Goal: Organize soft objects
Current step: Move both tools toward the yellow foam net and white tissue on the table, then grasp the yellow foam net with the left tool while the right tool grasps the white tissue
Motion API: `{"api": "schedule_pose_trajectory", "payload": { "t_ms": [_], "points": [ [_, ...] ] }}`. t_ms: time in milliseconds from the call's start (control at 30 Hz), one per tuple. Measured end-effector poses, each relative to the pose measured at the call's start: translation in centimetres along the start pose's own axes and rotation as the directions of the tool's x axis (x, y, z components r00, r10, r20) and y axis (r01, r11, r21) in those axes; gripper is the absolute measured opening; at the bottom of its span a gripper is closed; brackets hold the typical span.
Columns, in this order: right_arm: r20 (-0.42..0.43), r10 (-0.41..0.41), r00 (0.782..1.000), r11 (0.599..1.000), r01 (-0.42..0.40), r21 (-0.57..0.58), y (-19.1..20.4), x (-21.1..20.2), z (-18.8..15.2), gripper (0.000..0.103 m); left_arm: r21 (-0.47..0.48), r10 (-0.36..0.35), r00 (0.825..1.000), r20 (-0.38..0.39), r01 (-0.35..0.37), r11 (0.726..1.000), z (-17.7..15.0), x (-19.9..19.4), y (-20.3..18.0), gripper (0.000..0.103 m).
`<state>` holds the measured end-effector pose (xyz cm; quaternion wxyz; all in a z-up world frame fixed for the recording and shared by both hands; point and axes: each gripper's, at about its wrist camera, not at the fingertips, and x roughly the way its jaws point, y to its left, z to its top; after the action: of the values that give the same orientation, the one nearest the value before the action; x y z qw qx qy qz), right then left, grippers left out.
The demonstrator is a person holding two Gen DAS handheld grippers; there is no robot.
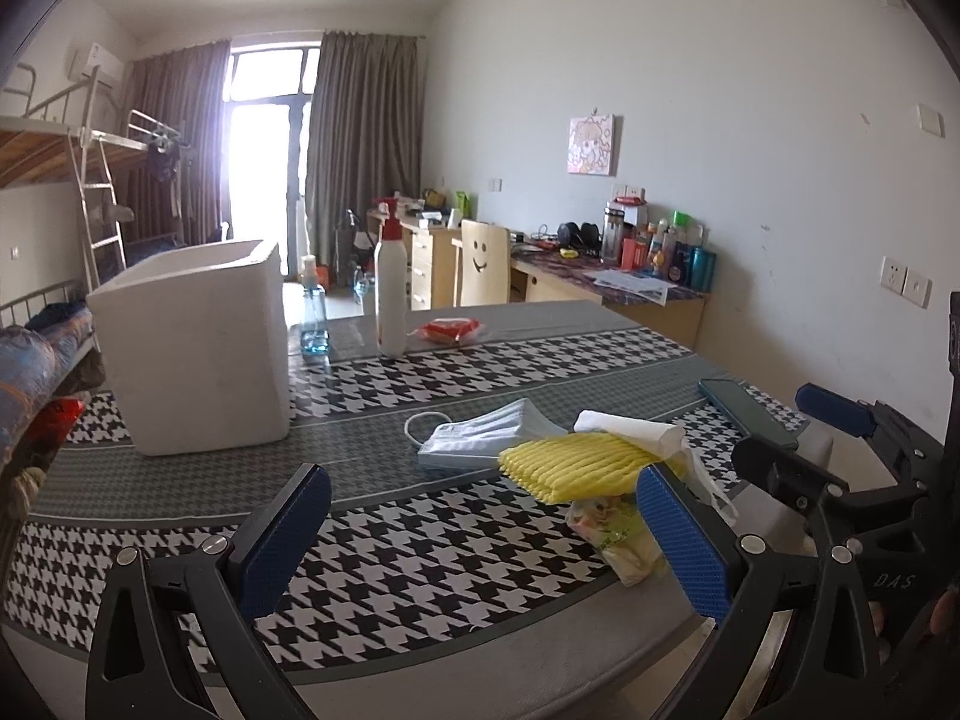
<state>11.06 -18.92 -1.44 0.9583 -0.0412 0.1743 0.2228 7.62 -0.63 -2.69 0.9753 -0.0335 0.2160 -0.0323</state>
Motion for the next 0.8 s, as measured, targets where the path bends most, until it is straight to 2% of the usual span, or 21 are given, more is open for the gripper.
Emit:
{"api": "schedule_pose_trajectory", "payload": {
  "t_ms": [200, 400, 433, 467, 700, 800],
  "points": [
    [-0.021, 0.003, 1.0, 1.0, -0.002, 0.025, -1.3, 0.8, 0.4, 0.102, 0.005, -0.023, 0.999, -0.035, 0.023, 1.0, 0.3, 1.6, -0.5, 0.102],
    [-0.062, 0.0, 0.998, 0.999, 0.002, 0.037, -2.1, 2.4, 0.3, 0.096, 0.011, -0.02, 0.998, -0.054, 0.021, 1.0, 0.3, 2.7, -0.6, 0.102],
    [-0.062, 0.0, 0.998, 0.999, 0.002, 0.037, -2.1, 2.4, 0.3, 0.092, 0.012, -0.021, 0.998, -0.056, 0.022, 1.0, 0.4, 2.9, -0.7, 0.102],
    [-0.092, 0.002, 0.996, 0.999, 0.002, 0.047, -2.3, 3.2, 0.2, 0.091, 0.012, -0.023, 0.998, -0.058, 0.024, 1.0, 0.4, 3.0, -0.7, 0.102],
    [-0.122, 0.02, 0.992, 0.998, -0.013, 0.062, -2.7, 4.5, 0.4, 0.089, 0.02, -0.027, 0.996, -0.085, 0.029, 0.999, 0.5, 4.3, -0.7, 0.102],
    [-0.15, 0.019, 0.989, 0.998, -0.01, 0.059, -2.7, 5.5, 0.3, 0.079, 0.022, -0.03, 0.995, -0.097, 0.032, 0.999, 0.6, 5.0, -0.8, 0.102]
  ]
}}
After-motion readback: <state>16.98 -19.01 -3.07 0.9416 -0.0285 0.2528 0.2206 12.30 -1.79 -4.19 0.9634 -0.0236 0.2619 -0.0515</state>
